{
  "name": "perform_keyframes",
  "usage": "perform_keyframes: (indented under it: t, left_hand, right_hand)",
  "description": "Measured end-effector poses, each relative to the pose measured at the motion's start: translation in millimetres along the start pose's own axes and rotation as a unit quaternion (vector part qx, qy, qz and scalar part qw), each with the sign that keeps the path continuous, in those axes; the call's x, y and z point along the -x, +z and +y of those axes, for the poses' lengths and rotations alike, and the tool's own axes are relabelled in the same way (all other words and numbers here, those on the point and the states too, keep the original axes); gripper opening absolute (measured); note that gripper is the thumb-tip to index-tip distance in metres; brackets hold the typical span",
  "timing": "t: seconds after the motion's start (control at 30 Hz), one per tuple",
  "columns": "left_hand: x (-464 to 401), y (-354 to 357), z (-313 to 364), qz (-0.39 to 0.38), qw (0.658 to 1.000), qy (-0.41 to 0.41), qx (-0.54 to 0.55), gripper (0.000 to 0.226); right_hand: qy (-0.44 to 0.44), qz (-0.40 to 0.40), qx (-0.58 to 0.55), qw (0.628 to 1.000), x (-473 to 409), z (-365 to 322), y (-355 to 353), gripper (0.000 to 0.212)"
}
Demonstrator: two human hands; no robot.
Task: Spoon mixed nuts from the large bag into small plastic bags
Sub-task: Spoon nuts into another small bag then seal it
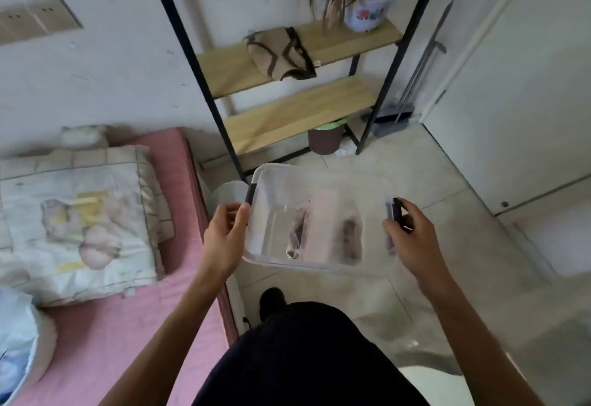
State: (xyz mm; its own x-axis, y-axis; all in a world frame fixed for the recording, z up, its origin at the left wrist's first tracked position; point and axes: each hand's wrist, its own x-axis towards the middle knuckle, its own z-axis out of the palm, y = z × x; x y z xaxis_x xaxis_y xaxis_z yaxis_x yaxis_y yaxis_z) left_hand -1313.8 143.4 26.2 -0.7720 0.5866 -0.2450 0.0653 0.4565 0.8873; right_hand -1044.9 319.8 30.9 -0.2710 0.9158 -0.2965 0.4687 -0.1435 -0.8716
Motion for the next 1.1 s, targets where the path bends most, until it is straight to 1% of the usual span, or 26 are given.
perform_keyframes:
  t: [0.2, 0.37, 0.4, 0.47, 0.6, 0.77, 0.87, 0.93, 1.0, 1.1]
  left_hand:
    - [-100, 42, 43, -0.134, 0.987, 0.059, -0.060, 0.023]
    - [-148, 110, 78, -0.218, 0.964, 0.102, -0.110, 0.034]
    - [-154, 126, 82, -0.231, 0.960, 0.103, -0.116, 0.037]
    - [-164, 157, 93, -0.245, 0.957, 0.096, -0.121, 0.037]
    - [-172, 217, 119, -0.243, 0.956, 0.106, -0.126, 0.024]
    - [-179, 282, 159, -0.226, 0.963, 0.093, -0.115, 0.027]
    - [-185, 312, 180, -0.203, 0.970, 0.080, -0.106, 0.027]
    - [-189, 325, 190, -0.183, 0.975, 0.078, -0.102, 0.023]
    - [-195, 334, 200, -0.162, 0.980, 0.070, -0.096, 0.019]
    - [-212, 346, 210, -0.137, 0.985, 0.053, -0.092, 0.021]
  right_hand:
    - [0.051, 0.127, -0.041, 0.990, -26, -4, 0, 0.040]
    - [0.094, 0.201, -0.073, 0.972, -42, 3, -28, 0.042]
    - [0.100, 0.214, -0.078, 0.969, -47, 5, -36, 0.042]
    - [0.105, 0.235, -0.083, 0.963, -60, 10, -54, 0.040]
    - [0.107, 0.255, -0.091, 0.957, -98, 18, -98, 0.039]
    - [0.104, 0.240, -0.092, 0.961, -160, 14, -164, 0.042]
    - [0.085, 0.205, -0.075, 0.972, -206, 6, -201, 0.044]
    - [0.067, 0.176, -0.061, 0.980, -238, 0, -219, 0.042]
    - [0.051, 0.150, -0.055, 0.986, -269, -7, -231, 0.042]
    - [0.032, 0.116, -0.049, 0.992, -315, -16, -241, 0.040]
